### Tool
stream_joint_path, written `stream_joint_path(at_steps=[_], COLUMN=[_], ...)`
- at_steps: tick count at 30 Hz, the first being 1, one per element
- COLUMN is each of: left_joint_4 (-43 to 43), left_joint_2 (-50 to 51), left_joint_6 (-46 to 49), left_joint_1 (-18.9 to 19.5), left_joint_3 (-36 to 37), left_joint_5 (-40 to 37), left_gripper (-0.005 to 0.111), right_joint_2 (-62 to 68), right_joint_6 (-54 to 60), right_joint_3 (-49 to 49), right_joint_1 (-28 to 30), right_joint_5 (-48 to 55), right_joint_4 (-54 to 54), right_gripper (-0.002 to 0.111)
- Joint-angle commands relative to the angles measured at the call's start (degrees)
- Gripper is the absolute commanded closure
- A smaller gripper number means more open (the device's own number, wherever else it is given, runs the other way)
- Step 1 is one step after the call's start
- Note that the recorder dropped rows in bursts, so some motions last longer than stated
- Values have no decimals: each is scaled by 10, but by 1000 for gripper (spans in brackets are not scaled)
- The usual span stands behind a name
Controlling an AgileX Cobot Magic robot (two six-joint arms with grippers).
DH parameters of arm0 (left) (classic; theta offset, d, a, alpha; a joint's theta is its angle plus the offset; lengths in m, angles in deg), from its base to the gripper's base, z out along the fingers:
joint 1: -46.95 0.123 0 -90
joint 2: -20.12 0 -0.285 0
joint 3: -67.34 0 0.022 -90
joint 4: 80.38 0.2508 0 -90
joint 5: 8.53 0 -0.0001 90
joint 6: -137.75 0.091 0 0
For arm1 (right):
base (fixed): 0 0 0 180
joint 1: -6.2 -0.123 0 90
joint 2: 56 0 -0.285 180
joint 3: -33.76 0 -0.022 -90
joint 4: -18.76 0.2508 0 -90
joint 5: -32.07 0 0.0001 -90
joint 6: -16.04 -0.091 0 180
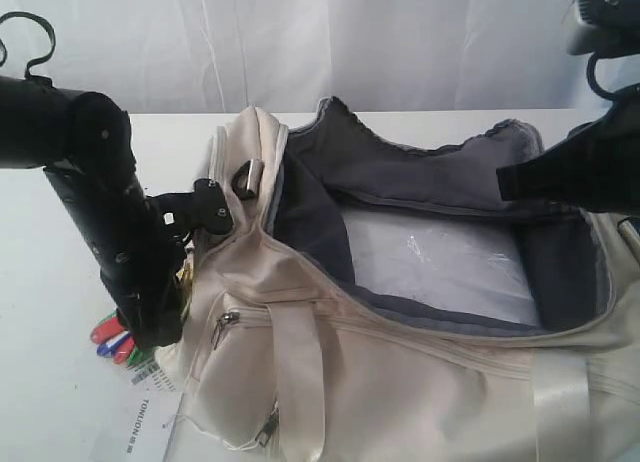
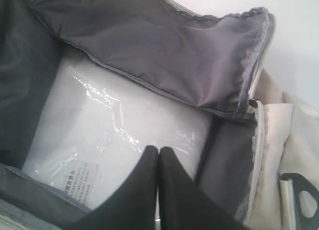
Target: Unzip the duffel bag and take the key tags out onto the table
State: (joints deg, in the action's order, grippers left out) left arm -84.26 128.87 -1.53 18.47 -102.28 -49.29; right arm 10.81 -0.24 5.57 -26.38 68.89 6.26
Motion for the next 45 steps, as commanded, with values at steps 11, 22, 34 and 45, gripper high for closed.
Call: stream_joint_path(at_steps=[11,22,34,45], left_joint_4=[75,-13,-37,-36], left_joint_2=[-202,-559,-616,-616], left_joint_6=[-263,-397,-393,-393], left_joint_1=[-2,-2,-2,-2], left_joint_3=[-33,140,201,201], left_joint_5=[-240,-33,95,95], left_gripper=[82,107,107,107], right_joint_2=[-17,-49,-49,-49], right_joint_6=[8,8,8,8], right_joint_3=[6,6,6,6], right_joint_1=[0,0,0,0], right_joint_5=[4,4,1,2], right_joint_4=[3,3,3,3], right_gripper=[108,108,108,108])
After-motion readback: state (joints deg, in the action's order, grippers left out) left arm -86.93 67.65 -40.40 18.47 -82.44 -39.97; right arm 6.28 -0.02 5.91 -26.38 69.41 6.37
